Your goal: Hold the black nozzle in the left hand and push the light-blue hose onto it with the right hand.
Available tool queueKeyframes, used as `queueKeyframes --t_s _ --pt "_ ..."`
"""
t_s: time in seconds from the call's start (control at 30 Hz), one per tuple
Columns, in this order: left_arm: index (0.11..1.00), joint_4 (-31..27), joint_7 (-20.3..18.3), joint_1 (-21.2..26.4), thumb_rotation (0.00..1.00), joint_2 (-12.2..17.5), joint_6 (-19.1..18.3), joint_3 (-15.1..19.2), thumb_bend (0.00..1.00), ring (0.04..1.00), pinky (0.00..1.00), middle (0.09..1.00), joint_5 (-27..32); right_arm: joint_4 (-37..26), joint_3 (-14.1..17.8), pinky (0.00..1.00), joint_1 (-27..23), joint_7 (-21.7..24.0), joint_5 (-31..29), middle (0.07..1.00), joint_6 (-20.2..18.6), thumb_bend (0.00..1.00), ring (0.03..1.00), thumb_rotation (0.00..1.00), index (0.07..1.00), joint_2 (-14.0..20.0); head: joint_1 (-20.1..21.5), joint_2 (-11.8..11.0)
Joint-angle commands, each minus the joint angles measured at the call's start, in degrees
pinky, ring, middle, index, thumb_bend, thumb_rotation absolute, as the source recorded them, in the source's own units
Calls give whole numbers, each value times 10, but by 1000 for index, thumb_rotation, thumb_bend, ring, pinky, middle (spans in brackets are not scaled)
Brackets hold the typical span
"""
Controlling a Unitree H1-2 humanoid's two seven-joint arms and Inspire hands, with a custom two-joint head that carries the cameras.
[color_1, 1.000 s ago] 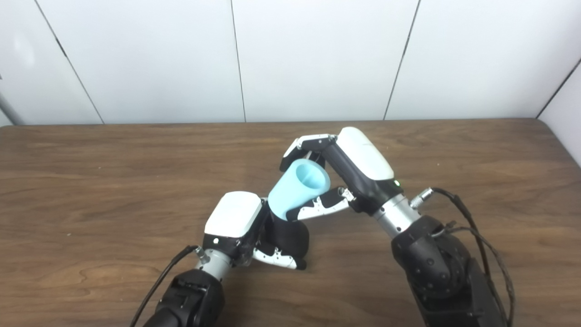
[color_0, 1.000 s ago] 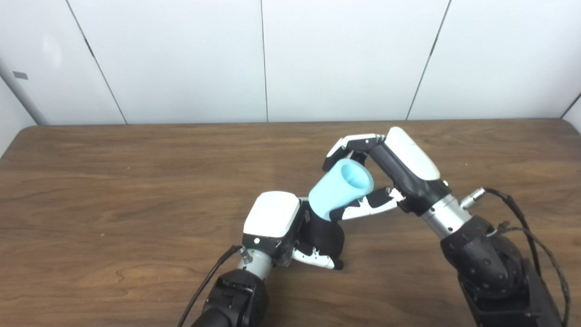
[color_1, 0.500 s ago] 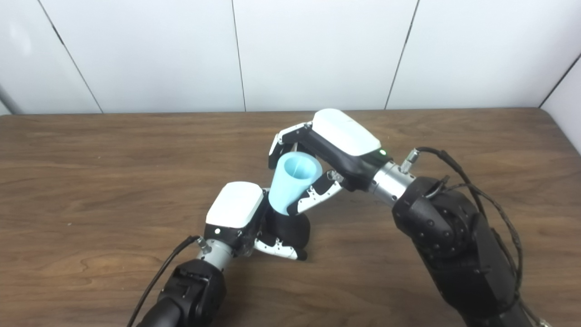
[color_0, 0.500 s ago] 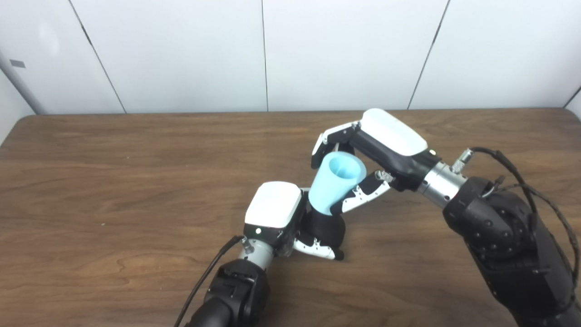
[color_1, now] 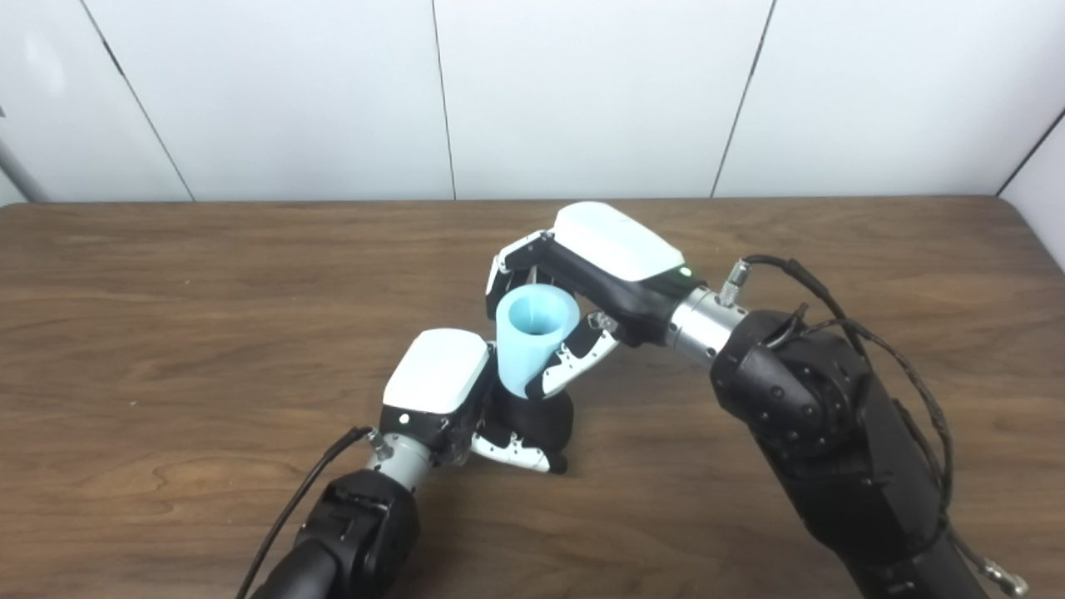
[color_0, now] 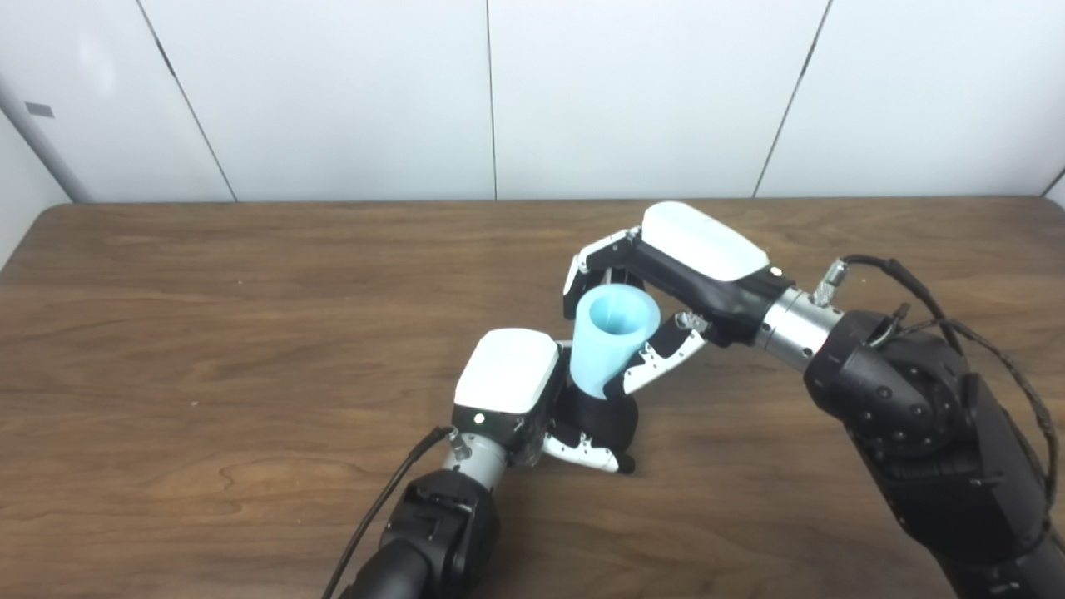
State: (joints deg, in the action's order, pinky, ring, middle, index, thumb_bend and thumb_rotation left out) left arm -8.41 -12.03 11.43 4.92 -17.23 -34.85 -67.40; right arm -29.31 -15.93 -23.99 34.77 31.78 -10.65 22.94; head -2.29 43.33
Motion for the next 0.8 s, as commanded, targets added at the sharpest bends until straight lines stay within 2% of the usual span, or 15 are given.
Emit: queueKeyframes --t_s 0.0,0.2,0.37,0.4,0.43,0.47,0.5,0.57,0.67,0.77 --pt "486 17 -52 -19 0 -10 4 -23 525 483 413 440 13 1 -4 319 -7 3 0 492 15 496 386 0 522 11 -1 0" --pt "486 17 -53 -19 0 -12 3 -23 524 484 414 435 12 5 -4 332 2 4 -3 498 6 498 395 0 519 10 -1 1" --pt "486 17 -52 -19 0 -12 4 -22 524 482 410 436 12 5 -2 303 2 1 -9 519 9 490 421 0 569 11 -1 1" --pt "486 17 -51 -19 0 -11 5 -22 524 482 410 437 13 3 -1 310 2 2 -8 541 8 492 439 0 619 12 -1 1" --pt "486 17 -51 -19 0 -11 5 -22 524 480 409 435 12 -3 -1 394 1 5 -5 590 3 736 503 0 661 13 -1 1" --pt "486 18 -51 -19 0 -11 6 -21 524 481 411 432 15 -8 -1 460 -1 7 2 634 -1 852 555 5 700 14 0 0" --pt "487 18 -51 -19 0 -11 6 -21 524 484 414 433 17 -13 -1 499 -3 8 11 663 -5 902 588 21 726 15 0 0" --pt "487 18 -51 -19 0 -11 6 -20 523 485 412 429 18 -22 -1 564 -7 16 24 713 -12 954 642 79 769 17 0 0" --pt "488 20 -51 -19 0 -12 5 -19 523 487 406 427 18 -32 3 648 -11 28 33 774 -21 978 717 153 819 20 0 -2" --pt "487 20 -49 -19 0 -11 6 -20 524 484 402 432 15 -39 13 687 -11 25 28 812 -20 999 774 218 844 20 0 -2"
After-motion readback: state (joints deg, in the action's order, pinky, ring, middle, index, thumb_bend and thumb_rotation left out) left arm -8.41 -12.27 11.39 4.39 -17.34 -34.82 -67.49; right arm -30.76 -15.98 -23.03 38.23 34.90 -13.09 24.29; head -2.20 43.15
